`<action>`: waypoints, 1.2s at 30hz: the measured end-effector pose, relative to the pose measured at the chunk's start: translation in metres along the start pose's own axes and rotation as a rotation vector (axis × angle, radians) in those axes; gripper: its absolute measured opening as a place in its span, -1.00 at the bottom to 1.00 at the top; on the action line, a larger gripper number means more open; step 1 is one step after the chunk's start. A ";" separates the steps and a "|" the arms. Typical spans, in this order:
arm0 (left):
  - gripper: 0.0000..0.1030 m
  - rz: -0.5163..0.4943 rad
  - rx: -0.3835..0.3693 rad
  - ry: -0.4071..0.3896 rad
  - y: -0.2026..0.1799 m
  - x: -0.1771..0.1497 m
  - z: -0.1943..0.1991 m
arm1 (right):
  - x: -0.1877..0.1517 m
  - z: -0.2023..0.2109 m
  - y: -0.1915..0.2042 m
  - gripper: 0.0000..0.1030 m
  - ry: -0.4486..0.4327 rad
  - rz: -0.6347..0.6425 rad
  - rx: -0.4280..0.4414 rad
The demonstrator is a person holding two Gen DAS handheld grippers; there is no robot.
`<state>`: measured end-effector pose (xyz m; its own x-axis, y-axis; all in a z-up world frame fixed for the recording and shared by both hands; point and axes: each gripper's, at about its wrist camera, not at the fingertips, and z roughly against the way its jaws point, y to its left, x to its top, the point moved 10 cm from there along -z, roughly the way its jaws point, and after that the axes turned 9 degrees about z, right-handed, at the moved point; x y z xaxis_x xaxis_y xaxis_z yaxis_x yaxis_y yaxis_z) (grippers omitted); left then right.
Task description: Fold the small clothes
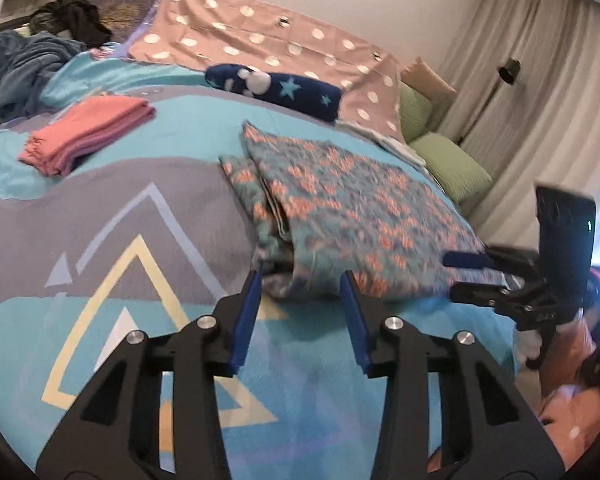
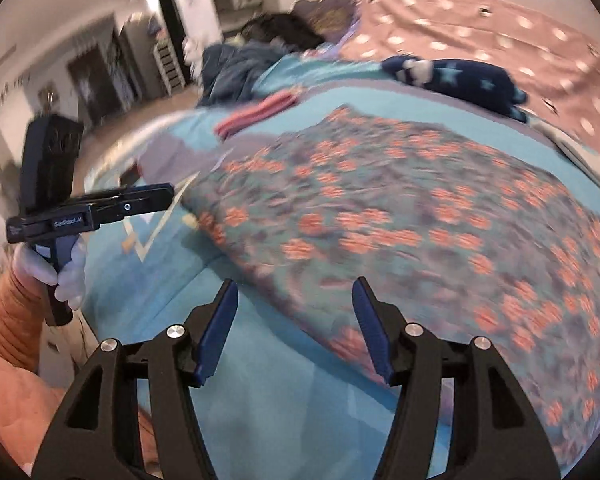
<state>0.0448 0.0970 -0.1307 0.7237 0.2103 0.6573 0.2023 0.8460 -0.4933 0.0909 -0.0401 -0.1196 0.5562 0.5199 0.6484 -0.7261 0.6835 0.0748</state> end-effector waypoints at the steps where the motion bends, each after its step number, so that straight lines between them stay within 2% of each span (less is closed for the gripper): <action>1: -0.22 -0.008 -0.026 0.009 0.000 -0.003 -0.002 | 0.004 -0.008 0.006 0.17 0.016 0.013 0.006; 6: -0.20 -0.086 -0.073 0.025 0.000 -0.007 -0.014 | 0.017 -0.031 0.029 0.18 0.075 0.052 0.002; 10: -0.24 -0.139 -0.166 0.061 -0.009 -0.001 -0.022 | 0.020 -0.039 0.033 0.19 0.114 0.063 -0.032; 12: -0.85 -0.142 -0.229 0.091 -0.015 0.002 -0.025 | 0.018 -0.042 0.031 0.19 0.134 0.053 -0.051; 16: -0.92 -0.060 -0.324 0.125 -0.012 0.009 -0.018 | 0.017 -0.041 0.026 0.19 0.145 0.012 -0.085; 19: -0.94 -0.152 -0.238 0.135 0.001 -0.010 -0.018 | 0.020 -0.038 0.026 0.21 0.137 0.011 -0.094; 21: -0.94 -0.113 -0.233 0.191 0.013 -0.024 -0.030 | 0.021 -0.042 0.027 0.28 0.145 0.026 -0.098; 24: -0.93 -0.092 -0.252 0.195 0.014 -0.024 -0.030 | 0.024 -0.051 0.030 0.28 0.166 0.061 -0.107; 28: -0.89 -0.097 -0.259 0.174 0.012 -0.021 -0.022 | 0.038 -0.052 0.034 0.28 0.112 0.056 -0.079; 29: -0.71 -0.085 -0.266 0.160 0.014 -0.017 -0.018 | 0.042 -0.052 0.033 0.28 0.097 0.050 -0.078; 30: -0.41 -0.063 -0.276 0.130 0.017 -0.008 -0.013 | 0.046 -0.052 0.030 0.28 0.083 0.042 -0.082; 31: -0.29 -0.049 -0.270 0.097 0.022 0.001 -0.009 | 0.050 -0.052 0.027 0.28 0.074 0.033 -0.087; 33: -0.22 -0.015 -0.243 0.060 0.033 0.016 -0.011 | 0.060 -0.055 0.020 0.28 0.070 0.018 -0.093; 36: -0.22 0.053 -0.270 0.126 0.038 0.018 -0.032 | 0.094 -0.068 0.006 0.28 0.074 0.052 -0.118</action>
<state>0.0864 0.1171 -0.1563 0.8106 0.1736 0.5593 0.3182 0.6711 -0.6696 0.1663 0.0477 -0.1098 0.5508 0.5897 0.5907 -0.7044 0.7081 -0.0501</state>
